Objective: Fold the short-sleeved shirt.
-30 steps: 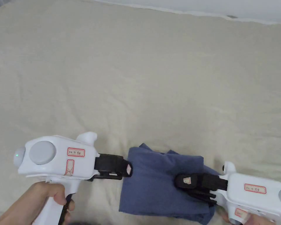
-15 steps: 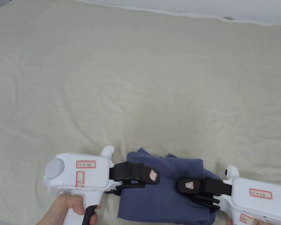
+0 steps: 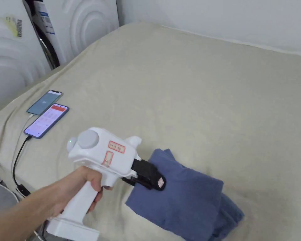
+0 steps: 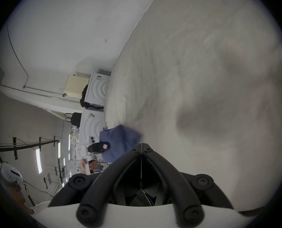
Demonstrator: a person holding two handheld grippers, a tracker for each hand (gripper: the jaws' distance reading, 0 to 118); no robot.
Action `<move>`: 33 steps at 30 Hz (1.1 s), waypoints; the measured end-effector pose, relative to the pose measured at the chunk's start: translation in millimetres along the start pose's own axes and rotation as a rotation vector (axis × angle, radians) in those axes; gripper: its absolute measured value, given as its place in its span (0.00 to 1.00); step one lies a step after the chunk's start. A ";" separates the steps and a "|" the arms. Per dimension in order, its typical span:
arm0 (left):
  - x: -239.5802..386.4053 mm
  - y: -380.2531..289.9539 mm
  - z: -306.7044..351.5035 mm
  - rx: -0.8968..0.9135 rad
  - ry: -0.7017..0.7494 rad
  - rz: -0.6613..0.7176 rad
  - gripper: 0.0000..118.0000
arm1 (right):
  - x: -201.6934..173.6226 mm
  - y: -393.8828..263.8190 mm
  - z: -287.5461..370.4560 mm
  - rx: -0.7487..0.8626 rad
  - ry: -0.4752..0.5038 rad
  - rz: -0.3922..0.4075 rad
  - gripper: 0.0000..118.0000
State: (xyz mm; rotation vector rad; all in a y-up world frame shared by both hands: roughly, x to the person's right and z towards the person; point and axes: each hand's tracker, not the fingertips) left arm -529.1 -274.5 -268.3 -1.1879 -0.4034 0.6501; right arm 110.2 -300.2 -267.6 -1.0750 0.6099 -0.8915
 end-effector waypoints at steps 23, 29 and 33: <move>57.8 23.8 115.0 0.288 0.603 -0.132 0.00 | -66.8 30.4 39.8 0.172 -0.337 0.310 0.01; 203.7 37.4 31.2 0.524 0.435 -0.358 0.00 | -155.1 38.2 54.4 0.456 -0.736 0.648 0.01; 324.0 51.3 -5.7 0.651 0.400 -0.525 0.00 | -218.3 42.4 72.0 0.673 -0.801 0.767 0.01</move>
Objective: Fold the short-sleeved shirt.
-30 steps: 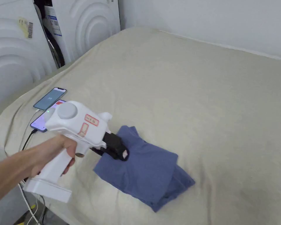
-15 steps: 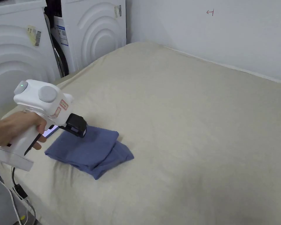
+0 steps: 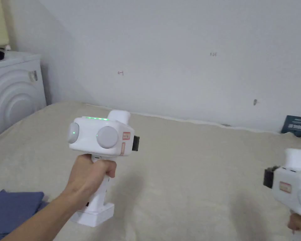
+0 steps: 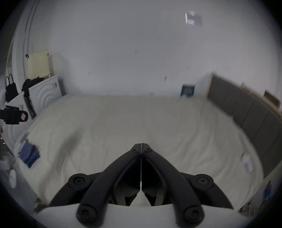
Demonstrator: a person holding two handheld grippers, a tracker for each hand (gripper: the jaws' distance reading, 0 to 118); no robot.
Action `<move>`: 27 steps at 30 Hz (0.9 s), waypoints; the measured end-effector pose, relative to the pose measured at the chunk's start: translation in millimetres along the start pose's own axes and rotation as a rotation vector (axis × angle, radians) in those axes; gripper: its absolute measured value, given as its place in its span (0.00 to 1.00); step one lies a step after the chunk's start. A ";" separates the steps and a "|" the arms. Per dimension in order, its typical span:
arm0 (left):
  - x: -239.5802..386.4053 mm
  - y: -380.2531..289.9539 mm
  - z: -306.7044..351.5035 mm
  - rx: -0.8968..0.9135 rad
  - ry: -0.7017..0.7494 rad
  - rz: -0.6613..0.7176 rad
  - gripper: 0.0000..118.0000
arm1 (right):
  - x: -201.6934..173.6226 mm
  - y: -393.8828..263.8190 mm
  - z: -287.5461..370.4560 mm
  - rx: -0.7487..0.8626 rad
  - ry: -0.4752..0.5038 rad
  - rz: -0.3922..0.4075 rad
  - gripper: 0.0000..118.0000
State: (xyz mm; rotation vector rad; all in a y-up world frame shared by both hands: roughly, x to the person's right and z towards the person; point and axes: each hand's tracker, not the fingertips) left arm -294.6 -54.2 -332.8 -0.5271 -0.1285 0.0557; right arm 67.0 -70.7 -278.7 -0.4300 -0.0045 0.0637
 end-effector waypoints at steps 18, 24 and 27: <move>129.4 78.3 105.5 0.424 0.145 -0.083 0.04 | 42.8 96.5 73.1 0.299 -0.136 -0.021 0.01; 134.7 84.7 107.1 0.434 0.160 -0.089 0.58 | 41.9 104.9 84.5 0.332 -0.127 -0.008 0.17; 137.9 86.4 103.1 0.425 0.225 -0.094 1.00 | 38.6 108.7 86.3 0.349 -0.104 0.010 1.00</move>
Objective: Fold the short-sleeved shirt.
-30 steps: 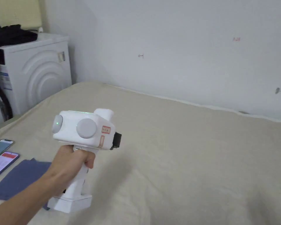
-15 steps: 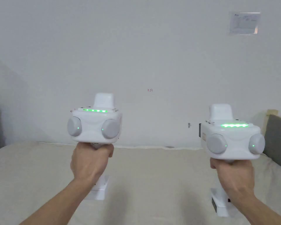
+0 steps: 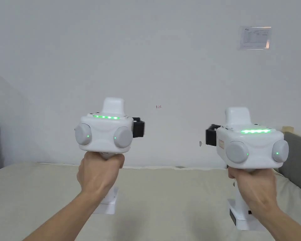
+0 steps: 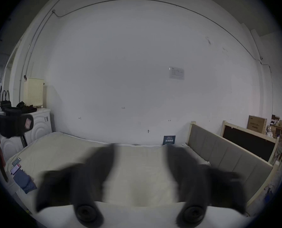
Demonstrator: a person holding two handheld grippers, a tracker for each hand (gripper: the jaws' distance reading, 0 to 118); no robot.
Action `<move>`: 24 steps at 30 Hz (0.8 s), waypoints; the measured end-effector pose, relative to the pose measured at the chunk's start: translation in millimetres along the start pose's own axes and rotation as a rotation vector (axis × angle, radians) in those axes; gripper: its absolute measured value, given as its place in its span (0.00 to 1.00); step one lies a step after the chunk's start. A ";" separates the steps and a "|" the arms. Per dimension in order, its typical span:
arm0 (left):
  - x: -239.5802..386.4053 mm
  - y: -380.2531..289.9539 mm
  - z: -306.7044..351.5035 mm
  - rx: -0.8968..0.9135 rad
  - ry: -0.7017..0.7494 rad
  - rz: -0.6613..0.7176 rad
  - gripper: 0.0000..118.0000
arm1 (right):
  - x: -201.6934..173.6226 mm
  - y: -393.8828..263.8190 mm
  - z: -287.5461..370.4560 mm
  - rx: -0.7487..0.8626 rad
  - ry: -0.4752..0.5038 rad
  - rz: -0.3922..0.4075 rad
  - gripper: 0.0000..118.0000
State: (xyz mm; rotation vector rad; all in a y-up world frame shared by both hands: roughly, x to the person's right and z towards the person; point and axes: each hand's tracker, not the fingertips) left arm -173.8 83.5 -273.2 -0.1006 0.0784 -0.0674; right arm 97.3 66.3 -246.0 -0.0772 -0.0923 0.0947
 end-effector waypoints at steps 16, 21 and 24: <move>-15.8 22.2 17.8 -0.051 -0.014 0.050 1.00 | -1.2 25.9 14.3 0.020 -0.007 0.007 1.00; -2.6 24.5 26.2 -0.153 0.060 -0.008 1.00 | -3.8 25.2 9.3 0.011 0.002 0.016 1.00; -5.5 33.5 26.4 -0.131 -0.026 0.055 1.00 | -5.3 24.8 9.7 0.010 0.013 0.007 1.00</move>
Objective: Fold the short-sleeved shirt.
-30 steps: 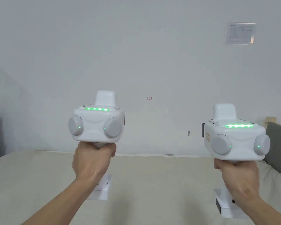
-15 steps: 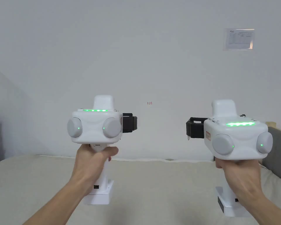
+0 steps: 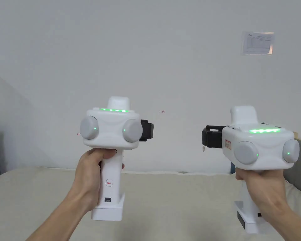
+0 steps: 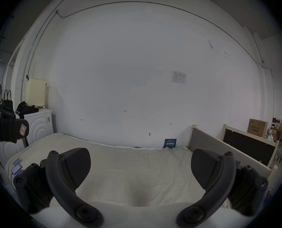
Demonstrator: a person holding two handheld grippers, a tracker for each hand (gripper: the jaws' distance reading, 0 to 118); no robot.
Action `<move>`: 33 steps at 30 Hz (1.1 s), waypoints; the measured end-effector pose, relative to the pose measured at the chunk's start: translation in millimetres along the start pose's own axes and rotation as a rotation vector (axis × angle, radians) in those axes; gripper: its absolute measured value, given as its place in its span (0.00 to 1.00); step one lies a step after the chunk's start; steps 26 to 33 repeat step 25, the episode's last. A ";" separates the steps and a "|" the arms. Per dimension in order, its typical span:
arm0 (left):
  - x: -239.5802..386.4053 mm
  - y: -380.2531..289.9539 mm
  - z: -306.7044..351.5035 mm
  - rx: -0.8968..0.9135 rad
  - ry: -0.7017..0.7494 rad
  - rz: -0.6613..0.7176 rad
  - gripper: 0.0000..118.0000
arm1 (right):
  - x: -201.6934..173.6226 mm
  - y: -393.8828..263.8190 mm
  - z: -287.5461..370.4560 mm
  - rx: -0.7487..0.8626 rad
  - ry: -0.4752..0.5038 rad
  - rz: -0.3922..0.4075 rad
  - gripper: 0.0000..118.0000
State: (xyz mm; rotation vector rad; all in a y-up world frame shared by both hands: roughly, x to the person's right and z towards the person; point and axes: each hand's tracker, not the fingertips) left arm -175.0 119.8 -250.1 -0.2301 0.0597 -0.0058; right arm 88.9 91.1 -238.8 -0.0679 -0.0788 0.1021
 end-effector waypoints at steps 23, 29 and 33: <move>-9.6 -4.5 -2.4 0.037 0.035 0.034 1.00 | 7.9 1.7 9.0 0.014 0.015 -0.038 1.00; -9.7 -4.5 -1.5 0.035 0.031 0.026 1.00 | 7.7 1.5 8.2 0.017 0.021 -0.036 1.00; -9.7 -4.5 -1.5 0.035 0.031 0.026 1.00 | 7.7 1.5 8.2 0.017 0.021 -0.036 1.00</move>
